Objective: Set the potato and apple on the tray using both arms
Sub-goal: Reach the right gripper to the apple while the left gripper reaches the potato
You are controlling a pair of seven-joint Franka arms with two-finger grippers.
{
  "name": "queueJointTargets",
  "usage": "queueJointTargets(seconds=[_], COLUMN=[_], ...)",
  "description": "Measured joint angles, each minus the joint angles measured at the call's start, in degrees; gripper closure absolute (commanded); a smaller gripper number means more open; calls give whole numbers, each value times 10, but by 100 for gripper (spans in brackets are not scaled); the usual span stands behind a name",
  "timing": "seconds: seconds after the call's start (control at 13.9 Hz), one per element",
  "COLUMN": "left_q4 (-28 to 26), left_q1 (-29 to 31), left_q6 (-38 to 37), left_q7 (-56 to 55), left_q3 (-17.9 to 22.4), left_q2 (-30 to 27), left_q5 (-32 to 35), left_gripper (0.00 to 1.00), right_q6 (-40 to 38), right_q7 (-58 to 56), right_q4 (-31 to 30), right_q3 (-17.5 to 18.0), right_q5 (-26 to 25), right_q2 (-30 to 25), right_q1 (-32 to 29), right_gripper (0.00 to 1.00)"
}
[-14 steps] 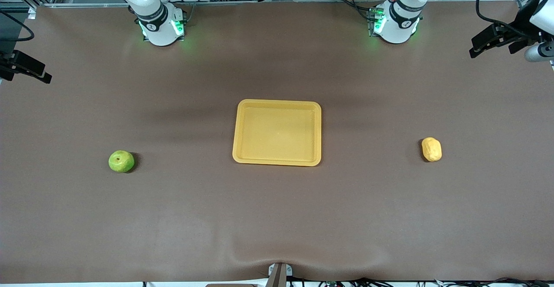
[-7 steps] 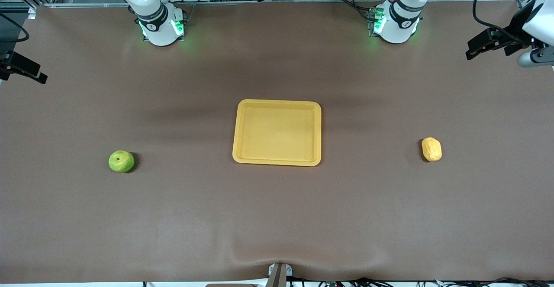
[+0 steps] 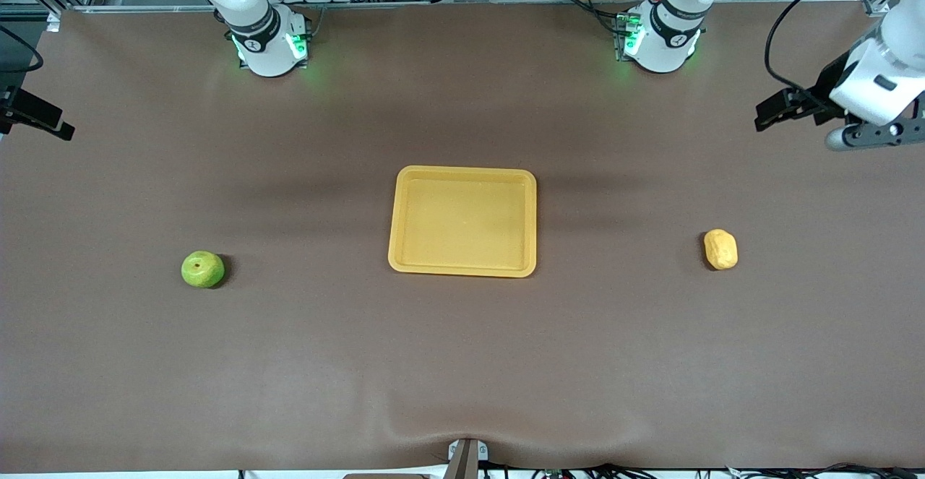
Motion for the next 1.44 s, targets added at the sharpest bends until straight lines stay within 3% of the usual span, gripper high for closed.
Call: queueJointTargets(seconds=[0.36, 0.72, 1.15, 1.44], left_q4=[-81, -168, -174, -171], left_q1=[10, 42, 76, 80], left_q6=[104, 253, 392, 453], left_q7=[-4, -3, -3, -1], left_q3=[1, 2, 2, 1], left_q2=[1, 26, 142, 211], left_q5=[9, 12, 58, 59], left_gripper=[0, 0, 0, 0], right_q6=[0, 27, 200, 268], right_q7=[0, 0, 0, 0], right_q4=[-5, -5, 0, 3], right_q3=[2, 1, 3, 2], right_q5=[0, 0, 0, 0], right_q2=[29, 102, 222, 275], right_q1=[0, -1, -2, -8], right_gripper=[0, 0, 0, 0])
